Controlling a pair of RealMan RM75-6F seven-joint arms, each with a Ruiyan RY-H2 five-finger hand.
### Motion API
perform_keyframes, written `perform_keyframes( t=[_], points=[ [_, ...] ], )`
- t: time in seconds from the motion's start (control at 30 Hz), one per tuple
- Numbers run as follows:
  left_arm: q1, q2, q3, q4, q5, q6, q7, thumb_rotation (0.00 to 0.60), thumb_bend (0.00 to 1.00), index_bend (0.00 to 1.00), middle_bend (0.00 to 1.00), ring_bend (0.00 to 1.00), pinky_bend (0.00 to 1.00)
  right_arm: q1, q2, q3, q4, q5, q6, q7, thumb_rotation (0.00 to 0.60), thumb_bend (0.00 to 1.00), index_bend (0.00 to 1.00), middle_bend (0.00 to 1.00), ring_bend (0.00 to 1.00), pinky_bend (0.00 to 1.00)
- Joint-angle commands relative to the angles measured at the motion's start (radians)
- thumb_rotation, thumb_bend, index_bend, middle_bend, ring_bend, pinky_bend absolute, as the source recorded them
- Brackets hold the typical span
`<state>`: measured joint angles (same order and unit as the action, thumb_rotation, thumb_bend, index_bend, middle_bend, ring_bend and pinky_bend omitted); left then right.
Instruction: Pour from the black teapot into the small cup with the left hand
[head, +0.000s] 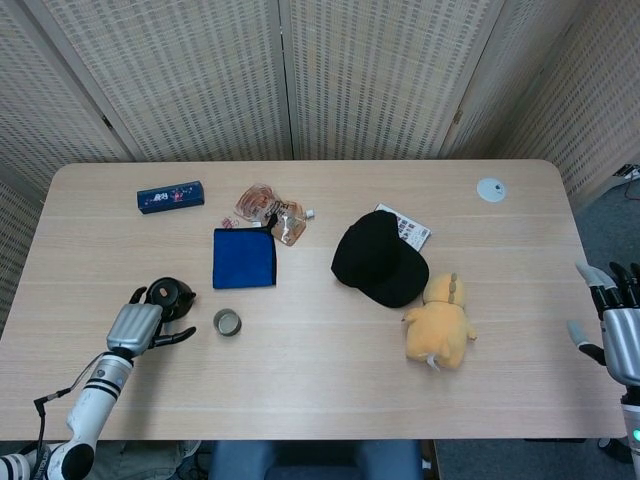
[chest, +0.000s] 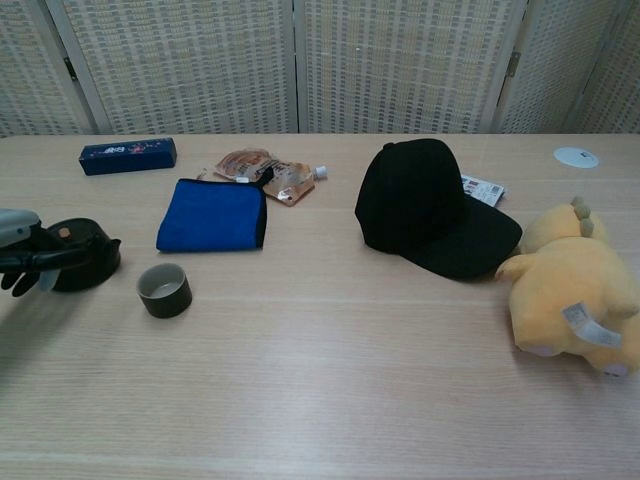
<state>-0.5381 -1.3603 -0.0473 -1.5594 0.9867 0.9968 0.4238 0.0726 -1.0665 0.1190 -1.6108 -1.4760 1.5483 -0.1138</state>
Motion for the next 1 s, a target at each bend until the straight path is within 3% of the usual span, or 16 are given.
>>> perform_keyframes(
  t=[0.03, 0.67, 1.0],
  points=[
    [-0.003, 0.006, -0.004, -0.002, -0.002, -0.008, -0.01, 0.0, 0.06, 0.65, 0.72, 0.65, 0.0, -0.001, -0.001, 0.0, 0.001, 0.0, 0.002, 0.0, 0.6, 0.27, 0.14, 0.21, 0.08, 0.07],
    [-0.023, 0.013, -0.049, 0.052, 0.031, -0.031, -0.107, 0.0, 0.06, 0.88, 0.96, 0.87, 0.0, 0.0, -0.007, 0.009, 0.008, 0.008, 0.006, 0.006, 0.6, 0.27, 0.14, 0.21, 0.08, 0.07],
    [-0.032, 0.026, -0.079, 0.069, 0.022, -0.059, -0.18, 0.008, 0.06, 0.9, 0.99, 0.9, 0.0, 0.004, -0.012, 0.011, 0.014, 0.014, -0.003, 0.008, 0.6, 0.27, 0.14, 0.21, 0.08, 0.07]
  ],
)
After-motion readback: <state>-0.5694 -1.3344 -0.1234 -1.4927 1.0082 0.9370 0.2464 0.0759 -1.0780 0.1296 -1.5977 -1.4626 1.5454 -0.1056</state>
